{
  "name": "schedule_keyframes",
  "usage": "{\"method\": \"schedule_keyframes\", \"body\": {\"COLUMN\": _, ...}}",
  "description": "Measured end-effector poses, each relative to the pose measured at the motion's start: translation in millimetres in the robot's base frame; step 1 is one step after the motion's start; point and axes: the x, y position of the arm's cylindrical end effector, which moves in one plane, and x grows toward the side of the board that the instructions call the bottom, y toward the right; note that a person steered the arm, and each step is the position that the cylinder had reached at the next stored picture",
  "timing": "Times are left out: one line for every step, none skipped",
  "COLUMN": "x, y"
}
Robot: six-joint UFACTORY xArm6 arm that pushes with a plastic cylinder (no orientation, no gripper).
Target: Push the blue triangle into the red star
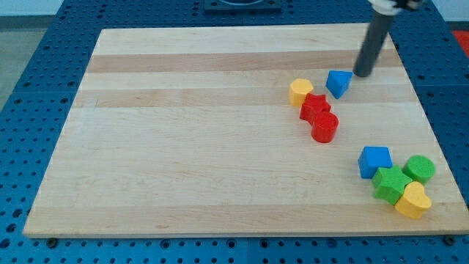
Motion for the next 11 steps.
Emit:
{"method": "schedule_keyframes", "body": {"x": 7, "y": -5}}
{"method": "schedule_keyframes", "body": {"x": 24, "y": -5}}
{"method": "schedule_keyframes", "body": {"x": 36, "y": -5}}
{"method": "schedule_keyframes", "body": {"x": 42, "y": -8}}
{"method": "schedule_keyframes", "body": {"x": 42, "y": -19}}
{"method": "schedule_keyframes", "body": {"x": 43, "y": -35}}
{"method": "schedule_keyframes", "body": {"x": 48, "y": -49}}
{"method": "schedule_keyframes", "body": {"x": 61, "y": -61}}
{"method": "schedule_keyframes", "body": {"x": 75, "y": -70}}
{"method": "schedule_keyframes", "body": {"x": 89, "y": -80}}
{"method": "schedule_keyframes", "body": {"x": 107, "y": -91}}
